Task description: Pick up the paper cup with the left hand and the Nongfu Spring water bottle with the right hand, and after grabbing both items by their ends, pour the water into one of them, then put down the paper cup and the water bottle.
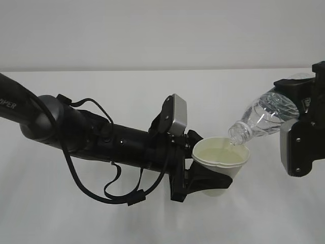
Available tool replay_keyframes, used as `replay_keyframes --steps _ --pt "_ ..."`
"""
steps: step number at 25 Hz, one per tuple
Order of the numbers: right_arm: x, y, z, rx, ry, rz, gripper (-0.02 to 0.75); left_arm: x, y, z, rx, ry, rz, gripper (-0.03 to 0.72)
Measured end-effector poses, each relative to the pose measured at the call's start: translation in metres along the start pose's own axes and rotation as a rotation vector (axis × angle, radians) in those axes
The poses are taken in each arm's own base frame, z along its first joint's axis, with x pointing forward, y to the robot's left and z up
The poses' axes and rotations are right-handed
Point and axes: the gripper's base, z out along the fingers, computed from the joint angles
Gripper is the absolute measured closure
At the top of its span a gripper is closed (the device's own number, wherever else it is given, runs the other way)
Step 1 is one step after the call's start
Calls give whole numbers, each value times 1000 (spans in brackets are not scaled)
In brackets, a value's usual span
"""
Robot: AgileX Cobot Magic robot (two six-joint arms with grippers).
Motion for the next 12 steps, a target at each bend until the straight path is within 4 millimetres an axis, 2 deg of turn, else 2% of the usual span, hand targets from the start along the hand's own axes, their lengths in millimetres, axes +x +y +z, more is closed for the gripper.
replay_keyframes --steps 12 --pt "0 2 -1 -6 10 56 318 -1 1 0 -13 -8 -8 238"
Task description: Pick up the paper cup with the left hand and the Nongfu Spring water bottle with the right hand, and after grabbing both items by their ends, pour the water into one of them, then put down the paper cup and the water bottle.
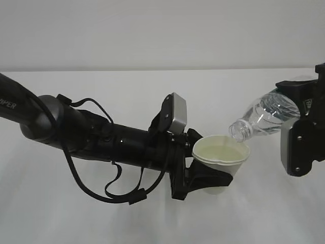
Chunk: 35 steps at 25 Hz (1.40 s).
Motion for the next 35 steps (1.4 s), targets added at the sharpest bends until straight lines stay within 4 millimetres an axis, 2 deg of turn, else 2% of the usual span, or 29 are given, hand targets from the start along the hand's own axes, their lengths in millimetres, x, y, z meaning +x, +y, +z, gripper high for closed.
replay_keyframes --steps 12,22,35 --pt "0 1 0 -3 1 125 318 -2 2 0 -26 -20 -16 238" --pt "0 -7 -1 81 -13 327 318 -3 4 0 -44 -31 -19 238" --pt "2 -8 -1 100 -10 612 318 -4 6 0 -63 -47 11 238"
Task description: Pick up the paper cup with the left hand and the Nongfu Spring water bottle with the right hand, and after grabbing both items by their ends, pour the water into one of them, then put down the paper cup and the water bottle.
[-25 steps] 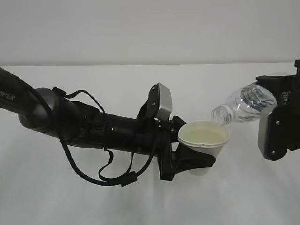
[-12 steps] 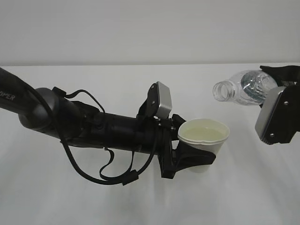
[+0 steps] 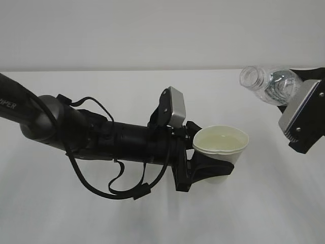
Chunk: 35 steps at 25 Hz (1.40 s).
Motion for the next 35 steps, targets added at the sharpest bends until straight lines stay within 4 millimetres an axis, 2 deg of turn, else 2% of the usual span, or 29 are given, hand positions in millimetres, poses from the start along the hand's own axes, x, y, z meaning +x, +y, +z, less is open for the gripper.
replay_keyframes --steps 6,19,24,27,35 --pt "-2 -7 0 69 -36 277 318 -1 0 0 -5 -6 -4 238" --pt "1 -12 3 167 -83 670 318 -2 1 1 -21 -18 -7 238" --pt "15 5 19 201 -88 874 318 -2 1 1 -21 -18 -6 238" --pt "27 20 27 198 -22 964 318 -2 1 1 -21 -18 -6 238" --pt "43 43 39 156 74 1000 318 -2 2 1 -23 -19 -6 238"
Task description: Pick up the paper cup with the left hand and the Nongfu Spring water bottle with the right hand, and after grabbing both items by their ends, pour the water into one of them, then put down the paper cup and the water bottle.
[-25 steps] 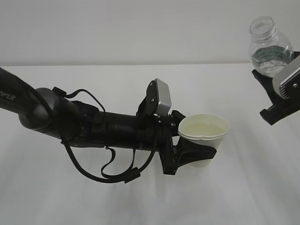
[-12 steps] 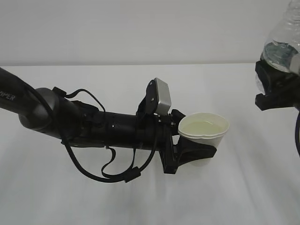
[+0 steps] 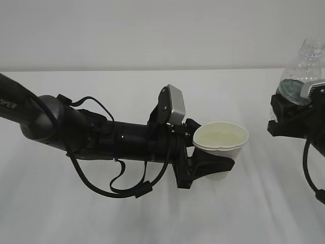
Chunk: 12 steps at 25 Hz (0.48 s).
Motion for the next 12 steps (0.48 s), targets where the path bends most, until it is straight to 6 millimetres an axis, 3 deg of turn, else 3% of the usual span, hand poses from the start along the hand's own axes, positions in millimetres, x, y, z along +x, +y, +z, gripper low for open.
replay_keyframes --steps 12 --pt "23 3 37 1 43 3 318 0 0 0 -1 1 16 238"
